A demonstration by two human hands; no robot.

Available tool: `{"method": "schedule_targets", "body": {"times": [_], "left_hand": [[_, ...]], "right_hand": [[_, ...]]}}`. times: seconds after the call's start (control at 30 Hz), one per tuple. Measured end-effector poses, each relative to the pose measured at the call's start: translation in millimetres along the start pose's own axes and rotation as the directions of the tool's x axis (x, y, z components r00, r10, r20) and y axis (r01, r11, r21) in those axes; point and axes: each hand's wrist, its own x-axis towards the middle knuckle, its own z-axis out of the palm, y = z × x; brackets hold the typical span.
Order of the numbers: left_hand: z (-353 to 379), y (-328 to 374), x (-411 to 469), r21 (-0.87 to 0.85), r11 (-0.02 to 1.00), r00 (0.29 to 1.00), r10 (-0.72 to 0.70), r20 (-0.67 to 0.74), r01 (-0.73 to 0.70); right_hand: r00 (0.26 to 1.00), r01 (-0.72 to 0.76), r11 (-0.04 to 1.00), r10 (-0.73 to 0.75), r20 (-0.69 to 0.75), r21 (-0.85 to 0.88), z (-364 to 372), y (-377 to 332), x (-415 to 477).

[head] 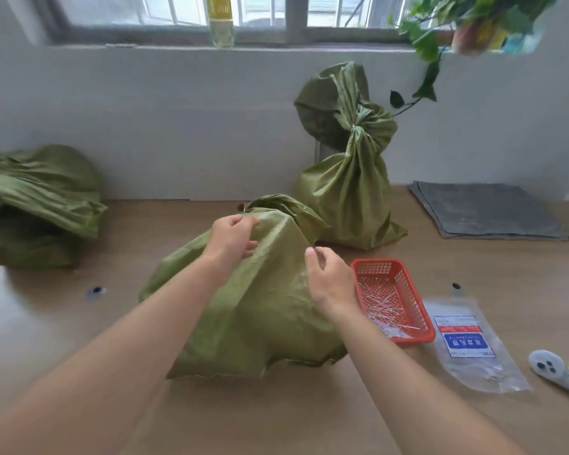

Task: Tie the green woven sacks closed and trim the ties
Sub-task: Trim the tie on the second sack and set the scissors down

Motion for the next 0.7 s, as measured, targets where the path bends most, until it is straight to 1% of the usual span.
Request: {"method": "schedule_targets", "body": {"times": [0.1, 0.2, 0.33, 0.43, 0.5, 0.6, 0.63, 0.7], "left_hand": [[-45.2, 4.5, 19.6, 0.018, 1.000, 1.000, 0.023, -0.004, -0.023], [-75.9, 3.3, 38.0, -0.006, 1.000, 1.000, -0.012, -0.003, 0.011], [-92.0, -3.4, 59.2, 0.017, 0.999, 0.999, -0.047, 0.008, 0.047], [-94.1, -4.4, 77.8, 0.023, 0.999, 0.999, -0.042, -0.014, 0.043], [-94.7, -10.9, 90.3, 0.071, 0.997, 0.999, -0.036, -0.025, 0.038], [-98.1, -26.3, 110.5, 0.233, 0.972, 0.999, -0.027, -0.032, 0.034], [-98.6, -32.3, 118.4, 0.268, 0.962, 0.998, -0.045, -0.033, 0.053], [-96.7, -43.5, 131.8, 0.300, 0.945, 0.991, -0.127, -0.040, 0.133]], "right_hand": [[0.999, -0.003, 1.000, 0.002, -0.034, -0.012, 28.4, -34.3, 7.3], [0.998, -0.019, 0.999, 0.017, -0.053, -0.031, 54.7, -59.7, 11.0], [0.996, -0.031, 0.998, 0.027, -0.079, -0.059, 75.8, -73.3, 17.7], [0.997, -0.069, 0.994, 0.065, -0.051, -0.087, 81.7, -77.3, 31.5], [0.992, -0.123, 0.987, 0.124, 0.004, -0.107, 82.7, -80.3, 44.4], [0.980, -0.161, 0.979, 0.173, 0.096, -0.123, 85.3, -82.3, 60.9], [0.979, -0.154, 0.978, 0.170, 0.110, -0.143, 86.1, -81.8, 65.7], [0.982, -0.139, 0.976, 0.157, 0.101, -0.167, 87.6, -79.3, 74.9]]}}
